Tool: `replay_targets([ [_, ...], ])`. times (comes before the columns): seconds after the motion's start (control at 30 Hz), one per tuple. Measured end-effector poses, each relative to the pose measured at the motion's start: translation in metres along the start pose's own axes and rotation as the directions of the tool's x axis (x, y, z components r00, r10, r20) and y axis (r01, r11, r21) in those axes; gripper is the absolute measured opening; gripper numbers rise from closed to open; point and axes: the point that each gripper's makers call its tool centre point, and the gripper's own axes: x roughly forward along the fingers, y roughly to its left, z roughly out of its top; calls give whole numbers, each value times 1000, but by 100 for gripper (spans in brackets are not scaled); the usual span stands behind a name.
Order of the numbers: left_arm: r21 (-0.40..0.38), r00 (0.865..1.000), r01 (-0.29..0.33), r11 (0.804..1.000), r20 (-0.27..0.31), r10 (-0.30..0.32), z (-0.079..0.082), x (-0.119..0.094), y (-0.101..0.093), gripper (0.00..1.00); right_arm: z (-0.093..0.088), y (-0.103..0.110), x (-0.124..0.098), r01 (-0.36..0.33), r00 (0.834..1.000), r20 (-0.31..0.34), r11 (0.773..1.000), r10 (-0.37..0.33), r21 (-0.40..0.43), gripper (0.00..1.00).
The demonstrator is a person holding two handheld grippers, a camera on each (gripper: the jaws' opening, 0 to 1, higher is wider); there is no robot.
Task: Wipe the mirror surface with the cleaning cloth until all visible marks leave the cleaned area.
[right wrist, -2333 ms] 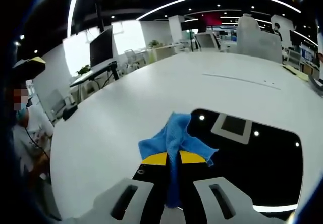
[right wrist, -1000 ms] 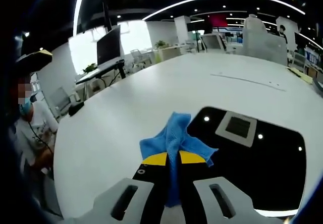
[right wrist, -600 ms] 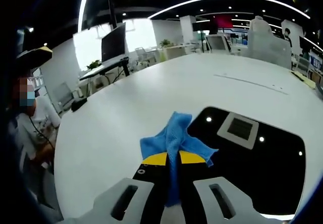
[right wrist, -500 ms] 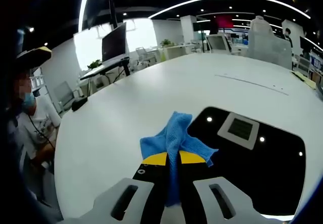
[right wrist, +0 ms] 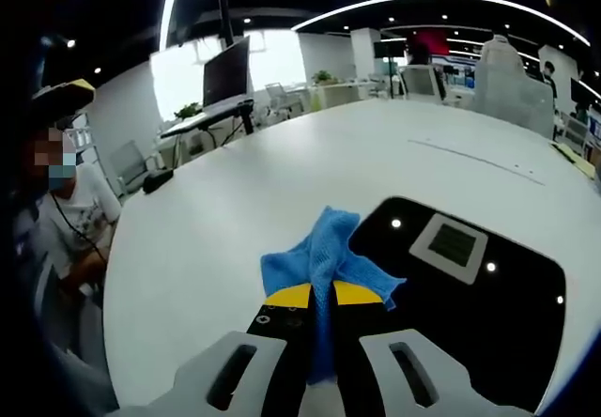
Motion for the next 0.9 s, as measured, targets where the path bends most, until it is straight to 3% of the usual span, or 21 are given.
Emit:
replay_targets([
  [0.4, -15, 1000, -28, 1000, -9, 28, 3, 6, -19, 93, -5, -2, -8, -17, 1000, 6, 999, 17, -36, 2],
  [0.9, -1, 999, -29, 1000, -27, 29, 12, 18, -37, 93, -17, -21, -31, -10, 1000, 17, 1000, 10, 7, 1],
])
